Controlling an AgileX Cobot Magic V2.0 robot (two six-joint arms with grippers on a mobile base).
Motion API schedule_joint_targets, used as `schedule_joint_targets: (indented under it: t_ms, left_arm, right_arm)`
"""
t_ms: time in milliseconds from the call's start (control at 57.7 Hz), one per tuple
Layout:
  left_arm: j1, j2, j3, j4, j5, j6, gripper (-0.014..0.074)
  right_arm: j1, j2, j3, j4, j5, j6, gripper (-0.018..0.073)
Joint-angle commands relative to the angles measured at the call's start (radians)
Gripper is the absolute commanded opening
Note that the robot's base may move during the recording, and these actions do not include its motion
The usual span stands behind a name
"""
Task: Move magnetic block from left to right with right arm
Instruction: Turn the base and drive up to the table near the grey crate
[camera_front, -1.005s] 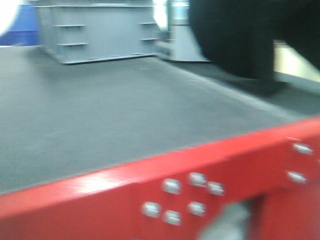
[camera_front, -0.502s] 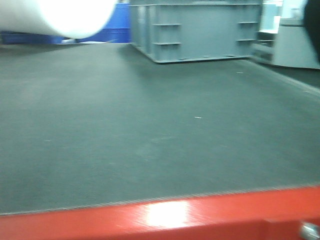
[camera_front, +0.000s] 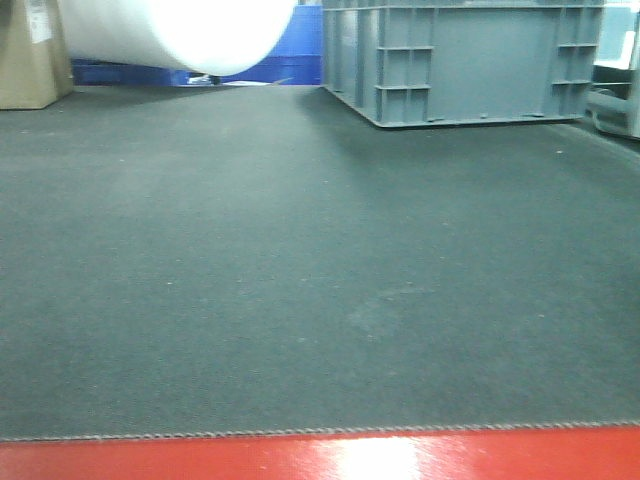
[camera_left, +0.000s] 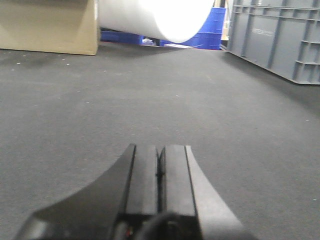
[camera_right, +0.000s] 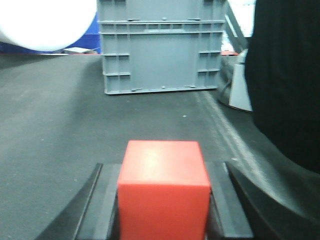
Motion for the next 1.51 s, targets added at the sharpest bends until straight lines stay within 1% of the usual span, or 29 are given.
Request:
schedule_joint_targets:
  t_ms: [0, 1005, 1161, 1213, 1351, 1490]
  left_arm:
    - [0.000, -0.009, 0.008, -0.003, -0.083, -0.007, -0.0126]
    - [0.000, -0.009, 0.008, -0.003, -0.083, -0.007, -0.0126]
    - [0.000, -0.009, 0.008, -0.003, -0.083, -0.007, -0.0126]
    - [0.000, -0.009, 0.008, -0.003, -0.083, -0.007, -0.0126]
    - [0.000, -0.009, 0.008, -0.003, -0.083, -0.007, -0.0126]
    - [0.000, -0.009, 0.008, -0.003, -0.083, -0.007, -0.0126]
  right_arm:
    - [-0.006, 0.011, -0.030, 0.002, -0.092, -0.010, 0.0319]
    - [-0.006, 0.011, -0.030, 0.002, -0.101, -0.010, 0.0319]
    - [-0.004, 0.014, -0.030, 0.002, -0.035, -0.010, 0.0319]
    - [-0.004, 0.032, -0.043, 0.002, 0.006, -0.010, 0.0319]
    - [-0.004, 0.171, -0.108, 0.002, 0.118, -0.010, 0.0319]
    - [0.005, 0.325, -0.174, 0.002, 0.144, -0.004, 0.0319]
